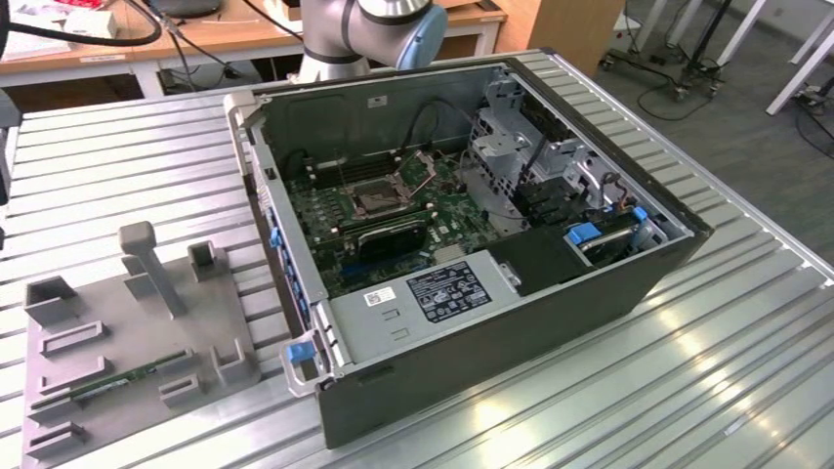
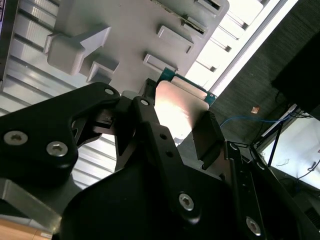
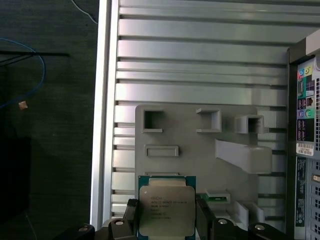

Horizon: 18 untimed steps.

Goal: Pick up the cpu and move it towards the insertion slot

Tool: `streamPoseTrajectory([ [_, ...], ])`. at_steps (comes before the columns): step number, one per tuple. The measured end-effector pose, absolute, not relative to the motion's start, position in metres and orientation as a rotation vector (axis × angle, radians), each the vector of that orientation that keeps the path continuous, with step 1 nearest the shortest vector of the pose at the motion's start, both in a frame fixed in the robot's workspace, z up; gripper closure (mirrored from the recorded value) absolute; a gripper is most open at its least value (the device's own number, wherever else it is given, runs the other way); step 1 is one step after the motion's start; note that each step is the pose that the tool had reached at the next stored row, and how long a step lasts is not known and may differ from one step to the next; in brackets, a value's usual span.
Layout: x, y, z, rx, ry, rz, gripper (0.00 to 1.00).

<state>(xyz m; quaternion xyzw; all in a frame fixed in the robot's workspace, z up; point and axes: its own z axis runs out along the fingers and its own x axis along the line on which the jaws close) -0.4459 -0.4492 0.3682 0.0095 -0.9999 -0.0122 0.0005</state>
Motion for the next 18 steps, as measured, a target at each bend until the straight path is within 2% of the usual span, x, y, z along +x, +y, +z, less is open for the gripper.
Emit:
streamPoseTrajectory([
  [18, -0.4447, -0.4492, 0.3731, 0.030, -3.140, -0.038, 0.46],
])
